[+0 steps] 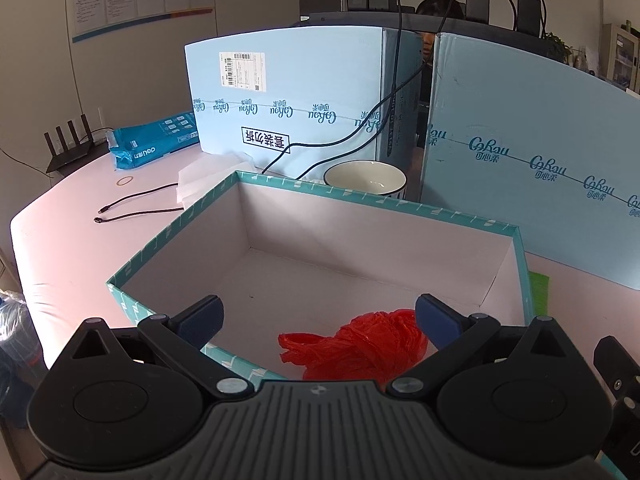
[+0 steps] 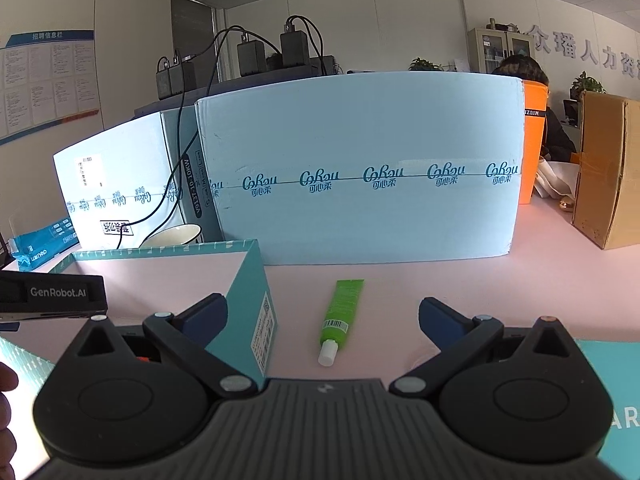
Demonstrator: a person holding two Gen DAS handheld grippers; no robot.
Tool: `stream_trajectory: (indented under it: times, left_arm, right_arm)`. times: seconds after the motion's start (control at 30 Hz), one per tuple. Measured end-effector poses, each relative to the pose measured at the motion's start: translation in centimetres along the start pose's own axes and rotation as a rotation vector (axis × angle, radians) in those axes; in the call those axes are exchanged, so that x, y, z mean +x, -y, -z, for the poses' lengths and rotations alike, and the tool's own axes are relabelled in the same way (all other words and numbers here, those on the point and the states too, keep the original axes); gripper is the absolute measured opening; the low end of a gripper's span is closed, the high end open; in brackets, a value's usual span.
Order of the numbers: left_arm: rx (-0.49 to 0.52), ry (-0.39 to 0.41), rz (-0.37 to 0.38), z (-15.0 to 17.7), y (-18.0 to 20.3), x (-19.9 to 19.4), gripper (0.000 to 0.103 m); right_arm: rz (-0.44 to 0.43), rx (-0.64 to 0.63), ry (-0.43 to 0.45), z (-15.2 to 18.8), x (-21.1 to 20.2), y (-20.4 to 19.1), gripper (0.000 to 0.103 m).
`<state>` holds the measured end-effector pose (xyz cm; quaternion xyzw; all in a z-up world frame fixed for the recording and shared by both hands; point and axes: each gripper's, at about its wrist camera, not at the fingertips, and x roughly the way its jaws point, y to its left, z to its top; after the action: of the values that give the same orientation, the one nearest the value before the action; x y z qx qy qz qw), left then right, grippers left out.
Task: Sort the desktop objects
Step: 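Move both open tools over the teal YEARCON board with clear film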
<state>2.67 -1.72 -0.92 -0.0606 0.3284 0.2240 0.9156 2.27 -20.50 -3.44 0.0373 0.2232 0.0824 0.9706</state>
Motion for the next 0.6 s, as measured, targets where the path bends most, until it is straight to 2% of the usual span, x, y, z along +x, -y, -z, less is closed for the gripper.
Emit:
stream_trajectory:
  times: [0.6]
  left_arm:
    - [0.001,-0.014,0.007,1.9,3.0,-1.7,0.102]
  right_arm:
    - [0.006,0.008,0.004,0.6,-1.6,4.1,0.103]
